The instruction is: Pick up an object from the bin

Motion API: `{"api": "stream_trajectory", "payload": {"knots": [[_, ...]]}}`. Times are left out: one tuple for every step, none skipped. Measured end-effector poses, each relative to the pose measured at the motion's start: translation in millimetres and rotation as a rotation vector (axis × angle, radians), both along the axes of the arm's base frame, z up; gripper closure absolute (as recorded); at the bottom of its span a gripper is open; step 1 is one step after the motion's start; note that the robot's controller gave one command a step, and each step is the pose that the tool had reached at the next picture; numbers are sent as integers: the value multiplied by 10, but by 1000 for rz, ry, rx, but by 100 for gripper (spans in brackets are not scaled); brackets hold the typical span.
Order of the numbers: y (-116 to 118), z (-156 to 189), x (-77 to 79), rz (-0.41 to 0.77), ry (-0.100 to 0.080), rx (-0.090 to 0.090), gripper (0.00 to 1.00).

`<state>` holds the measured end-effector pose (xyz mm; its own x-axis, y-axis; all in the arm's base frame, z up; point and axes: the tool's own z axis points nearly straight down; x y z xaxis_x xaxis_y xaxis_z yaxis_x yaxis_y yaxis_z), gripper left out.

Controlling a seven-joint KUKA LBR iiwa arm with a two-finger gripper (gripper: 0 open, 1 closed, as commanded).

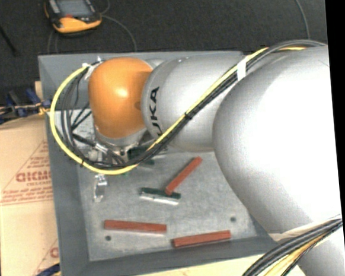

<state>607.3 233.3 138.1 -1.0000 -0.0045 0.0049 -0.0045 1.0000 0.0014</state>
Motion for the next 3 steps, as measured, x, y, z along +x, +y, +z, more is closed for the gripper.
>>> {"api": "stream_trajectory", "payload": {"knots": [[-8, 52, 22, -4, -8, 2, 0], [-622, -539, 376, -34, -14, 3, 0], [-687, -590, 407, -43, -13, 4, 0]]}}
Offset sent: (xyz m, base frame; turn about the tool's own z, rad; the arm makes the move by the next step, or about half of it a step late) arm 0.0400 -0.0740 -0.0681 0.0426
